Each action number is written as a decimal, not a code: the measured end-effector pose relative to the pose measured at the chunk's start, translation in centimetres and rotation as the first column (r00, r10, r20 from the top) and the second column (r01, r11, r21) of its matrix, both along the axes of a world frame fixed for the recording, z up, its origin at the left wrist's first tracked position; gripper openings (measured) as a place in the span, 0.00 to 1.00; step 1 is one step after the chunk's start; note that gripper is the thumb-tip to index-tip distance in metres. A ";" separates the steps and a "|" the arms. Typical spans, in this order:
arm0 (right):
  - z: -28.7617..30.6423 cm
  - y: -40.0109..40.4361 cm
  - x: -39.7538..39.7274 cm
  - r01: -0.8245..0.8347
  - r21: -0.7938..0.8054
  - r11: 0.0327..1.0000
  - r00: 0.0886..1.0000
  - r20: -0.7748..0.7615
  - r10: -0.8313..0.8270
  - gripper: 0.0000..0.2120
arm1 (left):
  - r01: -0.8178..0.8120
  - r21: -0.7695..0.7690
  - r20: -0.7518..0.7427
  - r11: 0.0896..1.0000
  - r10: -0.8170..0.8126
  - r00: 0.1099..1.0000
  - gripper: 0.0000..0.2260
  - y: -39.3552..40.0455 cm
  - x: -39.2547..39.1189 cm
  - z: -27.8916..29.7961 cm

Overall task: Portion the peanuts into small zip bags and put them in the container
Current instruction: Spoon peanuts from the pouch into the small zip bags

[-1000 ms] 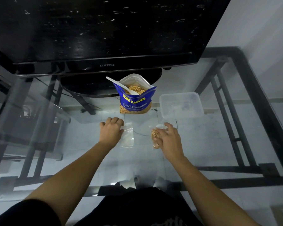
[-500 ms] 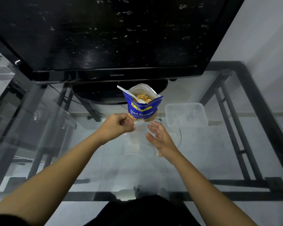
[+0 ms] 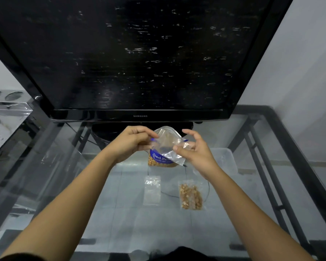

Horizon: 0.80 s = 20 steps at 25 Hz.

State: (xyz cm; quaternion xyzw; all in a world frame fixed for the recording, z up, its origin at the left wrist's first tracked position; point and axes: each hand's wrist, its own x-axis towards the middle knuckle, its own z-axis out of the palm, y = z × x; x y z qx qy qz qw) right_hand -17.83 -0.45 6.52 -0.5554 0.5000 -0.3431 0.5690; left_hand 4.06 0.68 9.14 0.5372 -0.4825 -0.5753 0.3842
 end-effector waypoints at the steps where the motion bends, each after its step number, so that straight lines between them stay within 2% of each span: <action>1: 0.3 -0.2 -0.2 -0.012 -0.008 1.000 1.000 -0.026 0.011 0.27 | 0.010 -0.018 0.031 1.000 -0.009 0.999 0.10 -0.2 -0.2 0.3; 4: 0.5 -0.7 -0.6 -0.044 -0.020 0.999 0.997 -0.064 0.042 0.27 | 0.007 -0.084 0.164 0.996 0.007 0.986 0.05 -0.6 -0.8 0.6; 6: 0.7 -1.2 -0.6 -0.102 -0.003 0.995 0.994 -0.023 0.102 0.28 | -0.028 -0.135 0.202 0.991 0.055 0.978 0.08 -0.8 -0.8 0.5; 9: 1.0 -2.1 -0.7 -0.168 0.052 0.984 0.976 0.146 0.159 0.30 | -0.090 -0.170 0.202 0.981 0.124 0.971 0.16 -1.2 -0.6 0.4; 12: 1.0 -2.7 -1.3 -0.208 0.093 0.974 0.968 0.164 0.191 0.33 | -0.107 -0.162 0.196 0.981 0.139 0.971 0.19 -1.6 -0.7 0.2; 15: 0.7 -3.1 -1.4 -0.183 0.047 0.982 0.983 0.012 0.183 0.33 | -0.101 -0.175 0.267 0.979 0.146 0.953 0.19 -1.8 -1.0 0.0; 16: 0.7 -3.1 -1.3 -0.131 -0.020 0.991 0.989 -0.078 0.129 0.32 | -0.111 -0.181 0.286 0.977 0.160 0.945 0.18 -1.9 -1.0 -0.2; 18: 1.1 -2.8 -0.6 -0.022 -0.259 0.966 0.967 -0.251 -0.046 0.28 | -0.137 -0.181 0.281 0.974 0.184 0.942 0.18 -2.0 -0.8 -0.3; 20: 1.4 -2.4 0.1 -0.102 -0.439 0.892 0.929 -0.362 -0.072 0.27 | -0.148 -0.156 0.230 0.977 0.182 0.956 0.18 -2.1 -0.9 -0.4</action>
